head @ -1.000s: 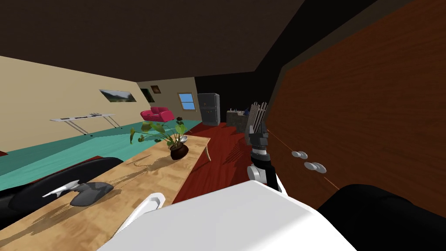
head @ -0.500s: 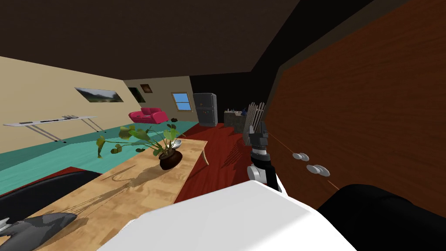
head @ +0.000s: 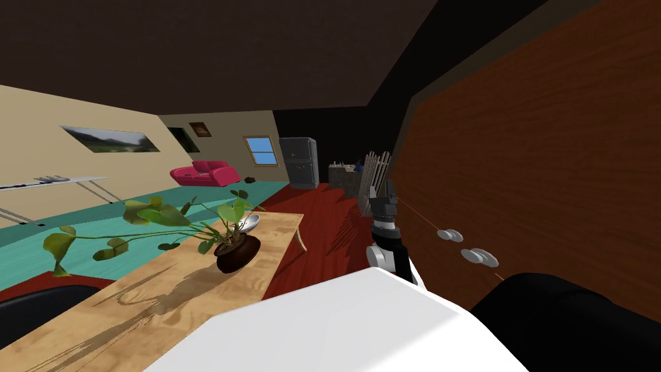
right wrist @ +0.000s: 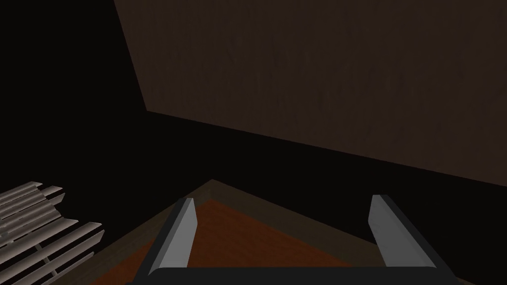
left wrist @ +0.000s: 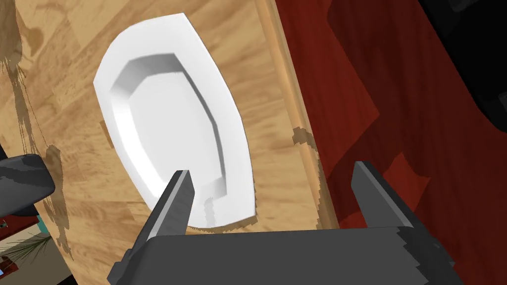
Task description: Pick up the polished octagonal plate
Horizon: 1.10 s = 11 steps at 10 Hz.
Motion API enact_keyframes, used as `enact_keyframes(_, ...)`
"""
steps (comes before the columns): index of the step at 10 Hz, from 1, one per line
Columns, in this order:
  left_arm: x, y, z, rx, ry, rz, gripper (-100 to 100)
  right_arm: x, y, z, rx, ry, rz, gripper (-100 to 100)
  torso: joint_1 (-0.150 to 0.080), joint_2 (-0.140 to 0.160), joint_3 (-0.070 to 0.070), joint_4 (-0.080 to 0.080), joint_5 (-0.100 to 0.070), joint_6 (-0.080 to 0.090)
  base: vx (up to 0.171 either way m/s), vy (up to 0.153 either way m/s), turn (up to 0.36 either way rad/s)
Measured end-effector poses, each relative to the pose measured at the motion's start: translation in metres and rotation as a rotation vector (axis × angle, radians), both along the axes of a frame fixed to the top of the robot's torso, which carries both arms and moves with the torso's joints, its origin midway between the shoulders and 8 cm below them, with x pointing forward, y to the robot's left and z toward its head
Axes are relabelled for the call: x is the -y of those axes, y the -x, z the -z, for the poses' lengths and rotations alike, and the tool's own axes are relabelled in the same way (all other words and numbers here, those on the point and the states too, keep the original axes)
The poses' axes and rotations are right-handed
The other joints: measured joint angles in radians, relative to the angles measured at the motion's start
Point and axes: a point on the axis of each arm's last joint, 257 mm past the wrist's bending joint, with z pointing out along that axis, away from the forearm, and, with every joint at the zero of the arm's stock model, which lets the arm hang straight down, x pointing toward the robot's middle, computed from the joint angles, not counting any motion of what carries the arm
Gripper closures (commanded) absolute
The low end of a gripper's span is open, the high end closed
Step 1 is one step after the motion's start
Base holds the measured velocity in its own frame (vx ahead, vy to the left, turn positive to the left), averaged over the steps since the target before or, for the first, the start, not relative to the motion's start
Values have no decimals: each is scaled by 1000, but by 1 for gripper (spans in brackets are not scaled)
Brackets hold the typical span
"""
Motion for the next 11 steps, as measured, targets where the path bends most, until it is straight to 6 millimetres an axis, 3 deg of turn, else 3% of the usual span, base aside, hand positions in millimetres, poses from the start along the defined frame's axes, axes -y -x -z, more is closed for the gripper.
enact_keyframes(4, -13, 90, 1, -143, 25, -119, -100, 0, 0, 0, 0, 0, 0, 0, -1, -1, -1, 0, 0, 0, 176, 9, -89)
enact_keyframes(6, -16, 125, 0, -203, 30, -168, -100, 0, 0, 0, 0, 0, 0, 0, -2, 2, 1, 0, 0, 0, 94, 18, -44)
enact_keyframes(7, -16, 127, -1, -207, 30, -172, 0, 0, 0, 0, 0, 0, 0, 0, -2, 6, 3, 1, 0, 0, 11, 3, 1)
enact_keyframes(8, -16, 127, -1, -207, 30, -172, -100, 0, 0, 0, 0, 0, 0, 0, -3, 9, 5, 2, 0, -1, 0, 25, 10)
enact_keyframes(11, -13, 121, 16, -205, 33, -171, -100, 0, 0, 0, 0, 0, 0, 0, 0, 12, 7, 3, 0, 0, -11, 41, 7)
